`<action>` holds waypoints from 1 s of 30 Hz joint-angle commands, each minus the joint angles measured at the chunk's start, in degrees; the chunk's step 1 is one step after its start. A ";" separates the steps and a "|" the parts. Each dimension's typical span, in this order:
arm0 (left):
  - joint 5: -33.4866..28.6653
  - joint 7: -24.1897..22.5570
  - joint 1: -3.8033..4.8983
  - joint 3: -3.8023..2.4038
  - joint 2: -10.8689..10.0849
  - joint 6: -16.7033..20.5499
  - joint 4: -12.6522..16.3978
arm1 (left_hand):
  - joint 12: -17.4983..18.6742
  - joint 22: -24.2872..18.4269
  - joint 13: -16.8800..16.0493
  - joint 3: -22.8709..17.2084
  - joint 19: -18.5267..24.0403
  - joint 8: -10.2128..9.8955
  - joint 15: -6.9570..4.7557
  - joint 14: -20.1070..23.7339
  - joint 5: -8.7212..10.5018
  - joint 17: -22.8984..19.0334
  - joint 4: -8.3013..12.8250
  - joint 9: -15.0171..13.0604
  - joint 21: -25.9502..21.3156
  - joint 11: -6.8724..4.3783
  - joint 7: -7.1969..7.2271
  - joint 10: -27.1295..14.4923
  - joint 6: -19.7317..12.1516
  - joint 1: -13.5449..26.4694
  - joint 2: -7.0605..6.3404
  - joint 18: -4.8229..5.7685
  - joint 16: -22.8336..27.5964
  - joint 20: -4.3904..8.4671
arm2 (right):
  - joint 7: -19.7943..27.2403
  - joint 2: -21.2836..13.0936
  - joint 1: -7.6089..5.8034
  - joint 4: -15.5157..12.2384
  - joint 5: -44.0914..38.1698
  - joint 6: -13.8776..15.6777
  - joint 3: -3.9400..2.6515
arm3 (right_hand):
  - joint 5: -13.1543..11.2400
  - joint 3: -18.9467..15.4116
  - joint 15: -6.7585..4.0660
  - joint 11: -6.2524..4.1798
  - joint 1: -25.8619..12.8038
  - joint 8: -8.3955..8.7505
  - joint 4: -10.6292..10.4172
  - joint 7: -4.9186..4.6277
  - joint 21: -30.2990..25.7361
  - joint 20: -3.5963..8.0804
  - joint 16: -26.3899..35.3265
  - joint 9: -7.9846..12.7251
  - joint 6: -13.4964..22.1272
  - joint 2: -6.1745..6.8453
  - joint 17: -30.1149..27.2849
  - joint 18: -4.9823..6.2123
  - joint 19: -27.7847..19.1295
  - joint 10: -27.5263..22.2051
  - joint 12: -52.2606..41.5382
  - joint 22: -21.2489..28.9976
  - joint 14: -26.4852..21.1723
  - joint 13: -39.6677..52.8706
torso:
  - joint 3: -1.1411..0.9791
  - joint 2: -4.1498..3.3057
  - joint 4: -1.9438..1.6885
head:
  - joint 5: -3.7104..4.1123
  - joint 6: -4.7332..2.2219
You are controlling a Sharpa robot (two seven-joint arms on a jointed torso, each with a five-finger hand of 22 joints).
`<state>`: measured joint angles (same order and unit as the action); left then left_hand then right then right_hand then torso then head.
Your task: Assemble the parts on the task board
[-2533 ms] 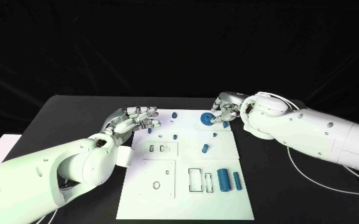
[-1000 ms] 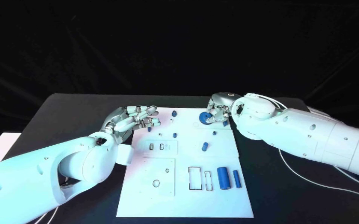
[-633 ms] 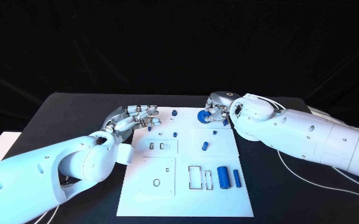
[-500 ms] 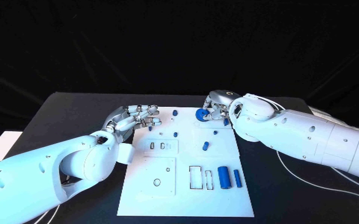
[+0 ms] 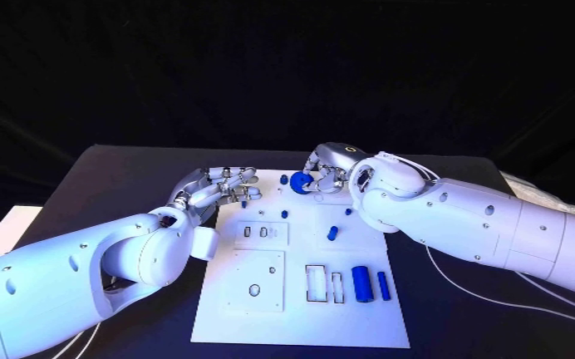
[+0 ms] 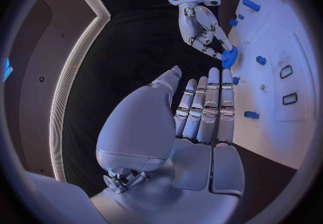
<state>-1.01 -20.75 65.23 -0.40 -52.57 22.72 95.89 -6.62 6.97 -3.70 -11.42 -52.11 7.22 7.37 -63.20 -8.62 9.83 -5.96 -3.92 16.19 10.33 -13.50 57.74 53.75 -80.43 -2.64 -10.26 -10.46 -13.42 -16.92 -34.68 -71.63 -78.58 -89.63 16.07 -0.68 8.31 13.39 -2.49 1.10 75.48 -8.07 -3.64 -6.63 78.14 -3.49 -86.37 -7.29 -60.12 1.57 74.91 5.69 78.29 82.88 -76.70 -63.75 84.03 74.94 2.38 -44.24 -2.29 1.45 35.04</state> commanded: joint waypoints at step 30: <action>-0.22 -0.49 0.06 -0.05 0.56 -1.40 0.19 | 0.43 -0.09 0.02 0.03 0.38 -0.31 0.02 0.21 0.30 0.11 0.45 -0.01 -0.39 0.16 -0.33 -0.41 -0.23 -0.15 0.47 -0.11 0.39 -0.19 | -0.55 8.84 1.46 6.07 -0.32 0.07 0.88 | 0.41 0.78 0.21 0.84 -1.87 1.17 -0.17 -0.37 0.26 -0.19 -0.21 -1.23 1.14 0.82 7.05 -0.62 -0.07 -0.33 1.29 -0.10 4.49 1.36 | -0.05 -0.07 -0.09 | -0.53 0.67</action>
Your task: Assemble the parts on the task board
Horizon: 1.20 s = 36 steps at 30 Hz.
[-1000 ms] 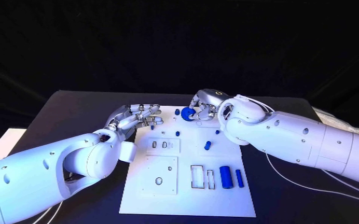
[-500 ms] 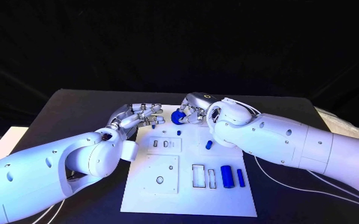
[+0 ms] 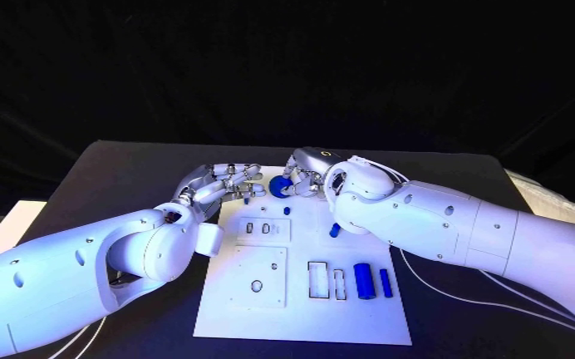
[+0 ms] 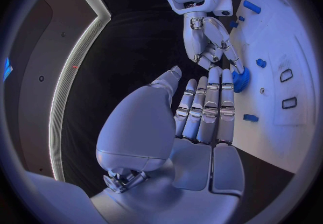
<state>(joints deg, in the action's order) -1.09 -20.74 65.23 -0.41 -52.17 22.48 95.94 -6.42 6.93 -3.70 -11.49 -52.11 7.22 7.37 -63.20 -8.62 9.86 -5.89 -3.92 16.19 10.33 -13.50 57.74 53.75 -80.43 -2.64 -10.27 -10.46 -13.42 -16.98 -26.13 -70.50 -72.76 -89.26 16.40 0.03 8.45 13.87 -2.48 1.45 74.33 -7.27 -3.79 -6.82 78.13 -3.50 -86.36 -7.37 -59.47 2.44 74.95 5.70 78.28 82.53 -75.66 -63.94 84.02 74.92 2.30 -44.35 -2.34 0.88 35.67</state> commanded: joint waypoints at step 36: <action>-0.14 -0.25 0.07 -0.04 -0.30 -1.13 0.20 | 0.25 -0.07 0.02 0.10 0.40 -0.33 0.04 0.23 0.31 0.09 0.40 -0.01 -0.41 0.18 -0.35 -0.42 -0.25 -0.08 0.45 -0.09 0.45 -0.21 | 0.31 -2.96 0.89 -3.31 -0.36 4.94 0.14 | 2.73 -2.27 1.72 2.11 -3.05 3.31 -1.49 -1.89 -0.61 -1.76 -0.21 -0.44 6.40 3.13 7.16 -0.26 -1.27 -5.21 9.98 1.73 4.40 -6.56 | 0.01 0.00 -0.02 | 0.39 0.25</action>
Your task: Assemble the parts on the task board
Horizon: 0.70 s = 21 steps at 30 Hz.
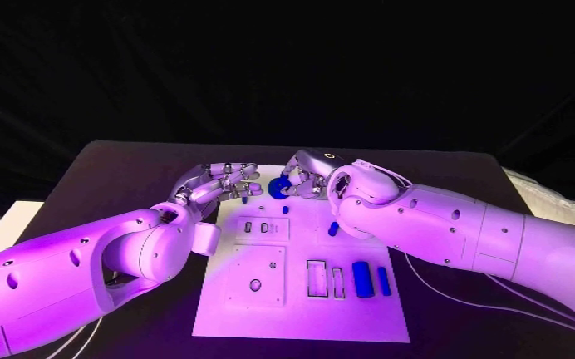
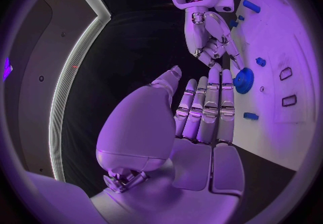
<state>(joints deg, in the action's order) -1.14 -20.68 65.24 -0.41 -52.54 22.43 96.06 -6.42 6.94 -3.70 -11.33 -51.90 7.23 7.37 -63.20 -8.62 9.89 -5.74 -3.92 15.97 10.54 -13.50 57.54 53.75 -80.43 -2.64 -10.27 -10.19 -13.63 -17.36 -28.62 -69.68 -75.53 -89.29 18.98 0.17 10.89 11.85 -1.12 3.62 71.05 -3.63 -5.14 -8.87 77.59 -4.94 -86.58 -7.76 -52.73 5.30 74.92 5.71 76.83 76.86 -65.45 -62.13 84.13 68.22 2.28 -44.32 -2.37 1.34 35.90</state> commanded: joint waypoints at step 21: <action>-0.09 -0.48 0.04 -0.03 -0.38 -1.09 -0.03 | 0.28 -0.11 0.02 -0.10 0.22 -0.35 0.06 0.26 0.31 0.09 0.31 -0.01 -0.24 -0.01 -0.36 -0.23 -0.26 -0.04 0.44 -0.09 0.27 -0.02 | 23.41 -23.11 -1.34 -7.00 17.24 -1.78 -0.65 | 0.77 0.51 0.18 -0.25 4.51 -0.13 2.39 0.24 -0.01 -0.12 -0.23 -0.54 -1.29 0.11 7.85 -0.31 0.17 0.54 -0.38 -0.23 4.41 0.50 | -0.59 0.85 1.69 | 0.33 -0.51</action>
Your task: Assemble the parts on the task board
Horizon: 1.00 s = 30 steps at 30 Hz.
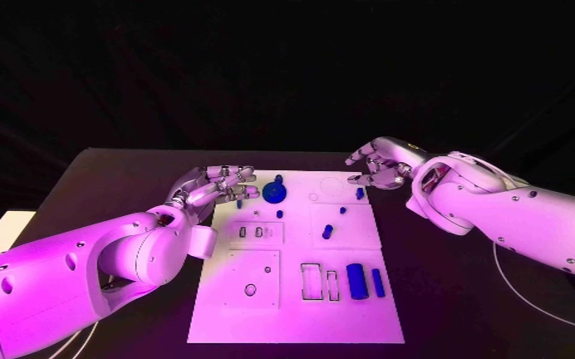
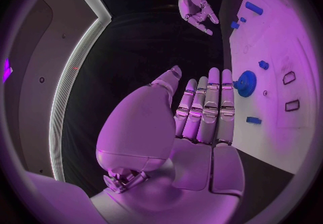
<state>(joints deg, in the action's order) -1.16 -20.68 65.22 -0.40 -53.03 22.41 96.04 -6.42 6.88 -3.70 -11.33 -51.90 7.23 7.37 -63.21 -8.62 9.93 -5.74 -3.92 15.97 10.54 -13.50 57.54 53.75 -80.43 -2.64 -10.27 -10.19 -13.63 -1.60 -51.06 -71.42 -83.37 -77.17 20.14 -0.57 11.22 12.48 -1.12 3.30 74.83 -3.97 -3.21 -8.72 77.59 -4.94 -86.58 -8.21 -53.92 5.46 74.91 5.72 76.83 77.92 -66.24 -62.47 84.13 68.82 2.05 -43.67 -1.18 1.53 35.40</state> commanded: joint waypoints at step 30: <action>-0.08 -0.47 -0.10 -0.02 0.75 -1.35 -1.08 | 0.28 -0.06 0.01 -0.11 0.23 -0.35 0.07 0.26 0.31 0.06 0.35 -0.02 -0.25 -0.02 -0.36 -0.22 -0.25 -0.04 0.44 -0.09 0.30 -0.03 | 10.13 4.76 4.62 13.78 5.02 -5.47 0.22 | 0.80 0.10 0.22 0.12 1.97 0.27 1.42 0.01 -0.04 -0.15 -0.34 -0.12 0.05 0.04 8.14 -0.31 0.11 -0.33 0.03 0.15 4.45 0.31 | -0.89 0.41 0.82 | -0.16 0.83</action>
<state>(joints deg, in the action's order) -1.17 -20.70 65.11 -0.38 -52.39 22.22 94.91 -6.42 6.89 -3.70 -11.33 -51.90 7.23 7.37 -63.20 -8.62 9.91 -5.74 -3.92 15.97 10.54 -13.50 57.54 53.75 -80.43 -2.64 -10.27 -10.19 -13.63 8.04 -46.42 -66.88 -69.70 -71.63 15.83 -0.34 11.88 12.59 -1.12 3.51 76.41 -3.97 -2.21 -8.71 77.59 -4.94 -86.58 -8.24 -53.92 5.53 74.90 5.72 76.84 77.71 -65.89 -62.40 84.13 69.08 1.13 -43.28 -0.33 1.43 36.15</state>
